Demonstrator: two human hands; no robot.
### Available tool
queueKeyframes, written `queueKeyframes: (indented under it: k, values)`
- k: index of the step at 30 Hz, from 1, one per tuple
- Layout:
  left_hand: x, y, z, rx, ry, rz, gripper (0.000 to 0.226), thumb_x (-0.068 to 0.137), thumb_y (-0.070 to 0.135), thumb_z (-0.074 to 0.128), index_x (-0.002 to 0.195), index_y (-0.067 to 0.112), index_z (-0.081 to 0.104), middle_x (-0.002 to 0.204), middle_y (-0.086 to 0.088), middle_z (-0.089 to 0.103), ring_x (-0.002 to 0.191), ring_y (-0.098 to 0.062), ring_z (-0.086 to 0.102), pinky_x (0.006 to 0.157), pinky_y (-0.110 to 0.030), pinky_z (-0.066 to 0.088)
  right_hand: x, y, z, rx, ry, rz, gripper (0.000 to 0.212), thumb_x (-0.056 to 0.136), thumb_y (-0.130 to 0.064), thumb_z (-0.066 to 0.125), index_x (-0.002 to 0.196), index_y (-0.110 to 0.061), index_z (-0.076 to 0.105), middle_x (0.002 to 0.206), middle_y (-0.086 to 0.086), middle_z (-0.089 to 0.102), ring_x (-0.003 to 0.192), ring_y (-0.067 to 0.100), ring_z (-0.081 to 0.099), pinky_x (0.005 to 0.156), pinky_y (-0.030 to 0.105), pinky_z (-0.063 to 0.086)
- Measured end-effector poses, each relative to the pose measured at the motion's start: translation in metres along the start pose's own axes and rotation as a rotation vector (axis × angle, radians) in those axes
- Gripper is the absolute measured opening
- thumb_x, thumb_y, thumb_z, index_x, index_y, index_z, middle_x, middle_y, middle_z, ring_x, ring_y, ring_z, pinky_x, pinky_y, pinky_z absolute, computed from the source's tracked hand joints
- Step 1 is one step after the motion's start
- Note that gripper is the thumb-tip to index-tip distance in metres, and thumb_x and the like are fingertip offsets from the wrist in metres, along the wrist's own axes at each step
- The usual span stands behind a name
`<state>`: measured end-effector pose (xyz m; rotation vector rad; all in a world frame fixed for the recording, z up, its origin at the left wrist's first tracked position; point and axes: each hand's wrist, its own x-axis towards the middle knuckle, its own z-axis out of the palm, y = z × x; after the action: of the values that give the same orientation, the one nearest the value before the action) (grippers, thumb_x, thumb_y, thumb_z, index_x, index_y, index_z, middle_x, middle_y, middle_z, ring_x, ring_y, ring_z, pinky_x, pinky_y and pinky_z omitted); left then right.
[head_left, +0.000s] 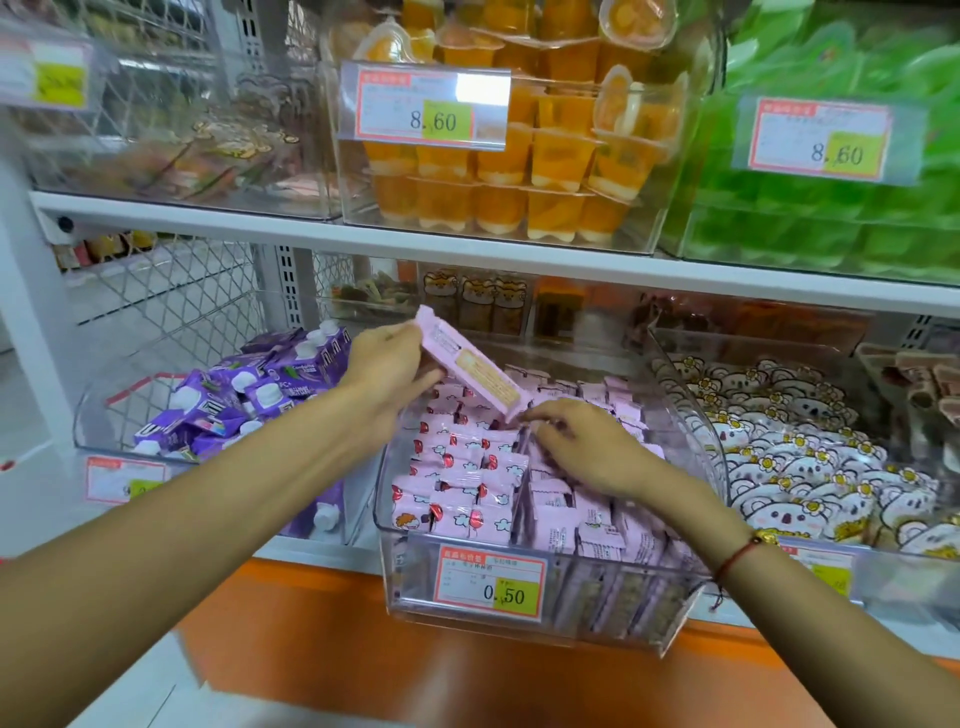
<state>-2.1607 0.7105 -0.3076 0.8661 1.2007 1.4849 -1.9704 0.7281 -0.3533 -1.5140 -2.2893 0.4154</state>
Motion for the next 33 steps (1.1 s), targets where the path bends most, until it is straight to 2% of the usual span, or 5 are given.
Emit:
queueKeyframes:
  k: [4, 13, 17, 23, 33]
  values:
    - [-0.029, -0.004, -0.026, -0.126, 0.054, 0.025, 0.024, 0.099, 0.015, 0.046, 0.084, 0.011, 0.064, 0.075, 0.0, 0.071, 0.074, -0.007, 0.066, 0.062, -0.016, 0.056, -0.007, -0.021, -0.015, 0.233, 0.421, -0.017, 0.024, 0.098, -0.029, 0.043, 0.109, -0.02, 0.062, 0.108, -0.005, 0.066, 0.092, 0.01, 0.059, 0.076, 0.022, 0.046]
    - [-0.046, -0.006, -0.039, -0.364, -0.087, -0.101, 0.022, 0.095, 0.023, 0.053, 0.089, 0.006, 0.066, 0.081, -0.006, 0.075, 0.076, -0.012, 0.072, 0.057, -0.021, 0.057, -0.038, -0.07, -0.002, 0.188, 0.393, -0.377, 0.04, 0.082, -0.015, 0.07, 0.118, -0.025, 0.056, 0.108, -0.011, 0.064, 0.095, 0.01, 0.059, 0.077, 0.032, 0.049]
    - [-0.044, -0.006, -0.043, -0.154, -0.233, 0.031, 0.028, 0.091, 0.044, 0.051, 0.103, 0.023, 0.065, 0.098, 0.006, 0.073, 0.096, -0.009, 0.069, 0.07, -0.024, 0.058, -0.036, -0.07, -0.01, 1.076, -0.079, -0.013, 0.029, 0.072, -0.031, 0.071, 0.098, -0.018, 0.065, 0.077, 0.001, 0.071, 0.058, 0.01, 0.06, 0.057, 0.021, 0.05]
    - [-0.051, -0.008, -0.04, 0.026, -0.313, 0.177, 0.032, 0.082, 0.033, 0.065, 0.112, 0.022, 0.064, 0.103, 0.003, 0.073, 0.1, -0.01, 0.067, 0.078, -0.022, 0.056, -0.038, -0.062, -0.012, 1.259, -0.336, 0.061, 0.017, 0.075, -0.037, 0.065, 0.082, -0.025, 0.075, 0.081, 0.005, 0.068, 0.069, 0.017, 0.059, 0.064, 0.021, 0.051]
    - [-0.042, -0.016, -0.017, -0.013, -0.127, 0.126, 0.04, 0.083, 0.034, 0.067, 0.112, 0.007, 0.061, 0.097, -0.004, 0.074, 0.086, -0.01, 0.071, 0.064, -0.017, 0.056, -0.032, -0.056, -0.015, 1.257, 0.134, 0.008, 0.037, 0.074, -0.037, 0.068, 0.106, -0.017, 0.067, 0.094, -0.002, 0.073, 0.083, 0.01, 0.068, 0.067, 0.016, 0.052]
